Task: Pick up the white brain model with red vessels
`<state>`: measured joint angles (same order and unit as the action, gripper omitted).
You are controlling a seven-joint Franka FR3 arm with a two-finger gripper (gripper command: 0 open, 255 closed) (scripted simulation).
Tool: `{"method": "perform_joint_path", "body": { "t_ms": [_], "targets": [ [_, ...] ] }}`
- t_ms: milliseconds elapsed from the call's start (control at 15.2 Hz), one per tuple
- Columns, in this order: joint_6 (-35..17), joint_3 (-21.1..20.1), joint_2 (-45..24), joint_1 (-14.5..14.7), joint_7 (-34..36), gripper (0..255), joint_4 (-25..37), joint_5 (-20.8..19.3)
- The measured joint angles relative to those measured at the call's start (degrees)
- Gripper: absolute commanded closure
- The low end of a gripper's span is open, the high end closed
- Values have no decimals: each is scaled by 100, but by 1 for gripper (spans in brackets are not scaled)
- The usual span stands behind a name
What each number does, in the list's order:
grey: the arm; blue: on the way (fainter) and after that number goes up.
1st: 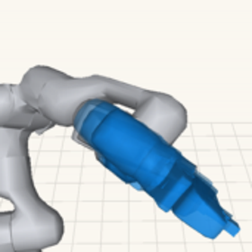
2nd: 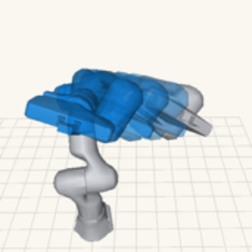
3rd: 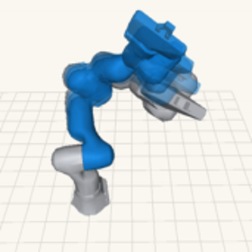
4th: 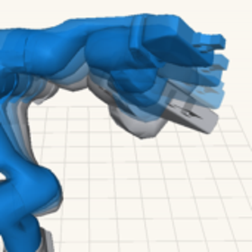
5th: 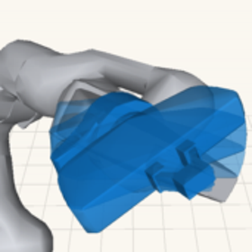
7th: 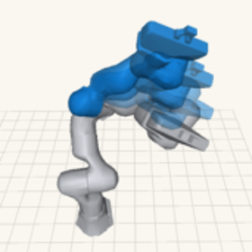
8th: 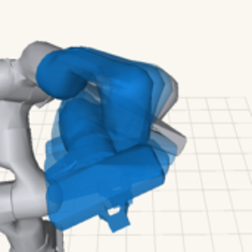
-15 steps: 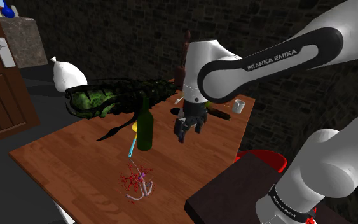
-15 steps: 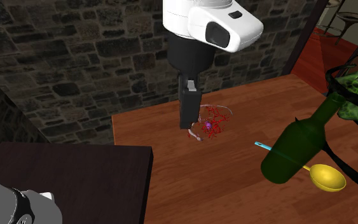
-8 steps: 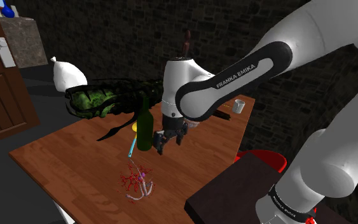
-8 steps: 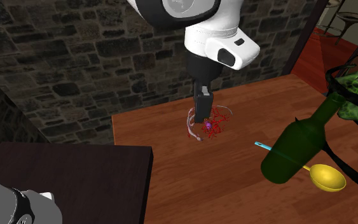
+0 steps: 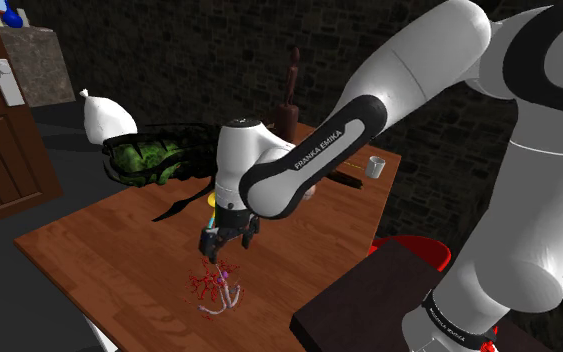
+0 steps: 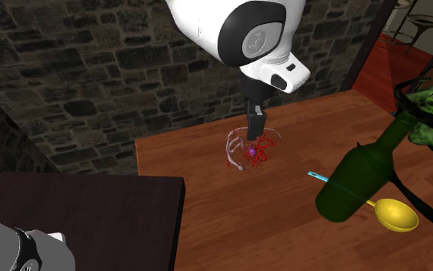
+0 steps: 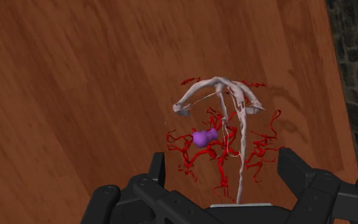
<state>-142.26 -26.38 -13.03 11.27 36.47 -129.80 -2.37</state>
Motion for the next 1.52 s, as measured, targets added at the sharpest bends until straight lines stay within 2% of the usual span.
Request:
{"method": "perform_joint_path", "body": {
  "t_ms": [264,660,726,1518],
  "targets": [
    [-221,122,-683,280,400,0,495,-355],
    [-586,294,-1112,417,549,0,541,-604],
    [-614,305,-1136,429,562,255,537,-620],
    [-568,278,-1073,411,548,255,522,-587]
  ]
}}
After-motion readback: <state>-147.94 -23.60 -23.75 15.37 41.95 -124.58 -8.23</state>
